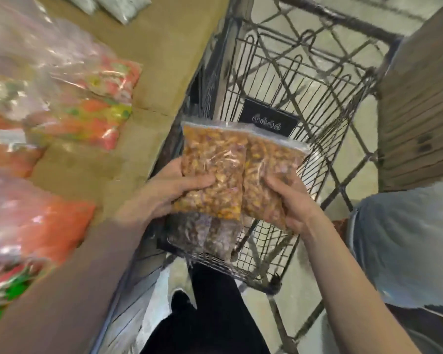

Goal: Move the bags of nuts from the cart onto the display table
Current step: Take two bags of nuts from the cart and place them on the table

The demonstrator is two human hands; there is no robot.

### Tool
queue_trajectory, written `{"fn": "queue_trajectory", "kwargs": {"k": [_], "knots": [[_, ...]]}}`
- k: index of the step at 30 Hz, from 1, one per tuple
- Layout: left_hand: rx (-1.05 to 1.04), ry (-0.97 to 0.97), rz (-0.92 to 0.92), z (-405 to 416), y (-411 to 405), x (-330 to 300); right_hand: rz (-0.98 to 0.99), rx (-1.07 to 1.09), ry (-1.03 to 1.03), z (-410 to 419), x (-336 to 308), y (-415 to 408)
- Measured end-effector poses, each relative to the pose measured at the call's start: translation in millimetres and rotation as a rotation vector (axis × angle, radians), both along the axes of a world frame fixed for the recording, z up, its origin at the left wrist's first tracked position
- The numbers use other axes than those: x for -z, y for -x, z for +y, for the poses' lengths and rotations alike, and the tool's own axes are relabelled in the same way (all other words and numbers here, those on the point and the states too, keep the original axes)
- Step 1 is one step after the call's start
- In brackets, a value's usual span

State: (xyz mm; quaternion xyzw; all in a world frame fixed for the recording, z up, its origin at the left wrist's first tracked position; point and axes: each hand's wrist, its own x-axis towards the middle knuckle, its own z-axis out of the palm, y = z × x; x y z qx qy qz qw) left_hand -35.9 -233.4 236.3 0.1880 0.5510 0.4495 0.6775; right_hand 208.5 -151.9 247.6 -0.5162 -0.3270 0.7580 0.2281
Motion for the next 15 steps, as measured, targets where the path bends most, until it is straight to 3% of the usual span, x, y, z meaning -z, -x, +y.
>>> {"fn": "queue_trajectory", "kwargs": {"k": [3, 15], "knots": [[-0.057, -0.054, 0.026, -59, 13, -29, -0.024, -0.058, -0.083, -46, -33, 16], [-0.696, -0.160, 0.168, -301, 9, -119, 0.052, -0.525, -0.232, -186, -100, 84]]}}
